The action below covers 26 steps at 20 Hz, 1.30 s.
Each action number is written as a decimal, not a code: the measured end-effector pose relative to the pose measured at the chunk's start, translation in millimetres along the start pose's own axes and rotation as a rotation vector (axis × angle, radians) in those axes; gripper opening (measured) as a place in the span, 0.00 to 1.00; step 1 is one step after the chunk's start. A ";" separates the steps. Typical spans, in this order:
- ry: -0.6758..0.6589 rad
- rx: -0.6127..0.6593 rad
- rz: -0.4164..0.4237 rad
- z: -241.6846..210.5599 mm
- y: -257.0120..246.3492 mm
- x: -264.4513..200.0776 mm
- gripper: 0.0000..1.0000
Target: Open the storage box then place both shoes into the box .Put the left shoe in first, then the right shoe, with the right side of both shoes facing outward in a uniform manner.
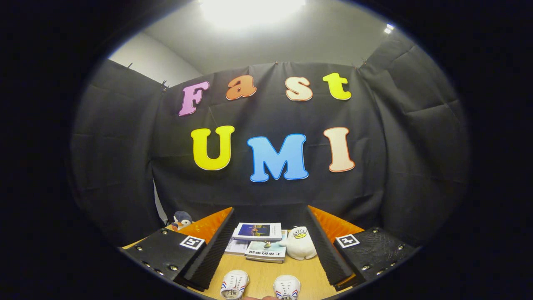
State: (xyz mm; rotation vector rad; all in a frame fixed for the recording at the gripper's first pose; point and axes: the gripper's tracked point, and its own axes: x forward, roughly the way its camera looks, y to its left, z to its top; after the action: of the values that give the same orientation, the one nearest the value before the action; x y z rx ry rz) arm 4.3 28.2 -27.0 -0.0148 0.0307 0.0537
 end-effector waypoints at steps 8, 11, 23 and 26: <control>0.111 0.070 0.101 -53.9 19.5 23.2 0.99; 0.218 0.125 0.190 -94.9 43.3 27.2 0.99; 0.651 0.425 0.446 -224.6 131.7 20.3 0.99; 0.725 0.509 0.496 -242.0 158.9 21.4 0.99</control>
State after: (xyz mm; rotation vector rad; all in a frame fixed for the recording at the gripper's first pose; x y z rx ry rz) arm 9.8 184.2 -271.8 0.4856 0.7724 0.5333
